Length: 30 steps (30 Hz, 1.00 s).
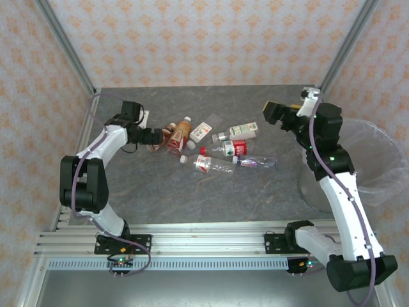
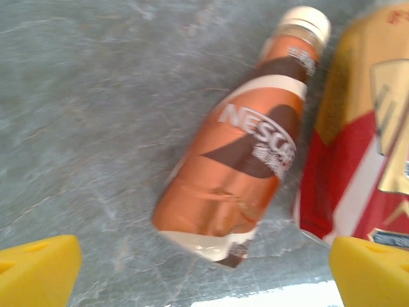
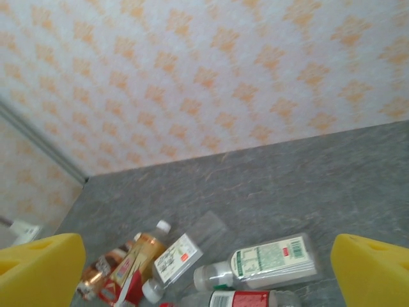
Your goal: Put the plastic bottles in the bin
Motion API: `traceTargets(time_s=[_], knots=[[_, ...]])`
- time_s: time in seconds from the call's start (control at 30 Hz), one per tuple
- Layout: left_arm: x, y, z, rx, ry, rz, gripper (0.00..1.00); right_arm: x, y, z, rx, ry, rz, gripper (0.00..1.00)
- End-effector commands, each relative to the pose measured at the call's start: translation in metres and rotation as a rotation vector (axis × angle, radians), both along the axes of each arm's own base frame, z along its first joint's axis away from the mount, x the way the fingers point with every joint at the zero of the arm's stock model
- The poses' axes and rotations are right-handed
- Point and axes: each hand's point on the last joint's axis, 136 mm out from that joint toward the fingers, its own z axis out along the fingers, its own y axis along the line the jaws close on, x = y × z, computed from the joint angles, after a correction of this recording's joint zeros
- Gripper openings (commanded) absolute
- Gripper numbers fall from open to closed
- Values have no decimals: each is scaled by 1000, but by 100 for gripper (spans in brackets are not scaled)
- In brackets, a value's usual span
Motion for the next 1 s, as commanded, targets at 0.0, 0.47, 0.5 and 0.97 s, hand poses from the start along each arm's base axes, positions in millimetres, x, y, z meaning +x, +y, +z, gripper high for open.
traceTargets(time_s=[0.0, 0.47, 0.5, 0.97], knots=[[-14, -25, 0, -50, 71, -281, 100, -1, 18, 6, -63, -36, 68, 99], [6, -2, -24, 84, 101, -356, 96, 14, 49, -14, -115, -15, 136, 99], [10, 0, -26, 93, 95, -346, 96, 14, 49, -15, -112, -12, 134, 99], [23, 1, -51, 289, 68, -351, 90, 17, 44, -25, -115, -5, 96, 99]])
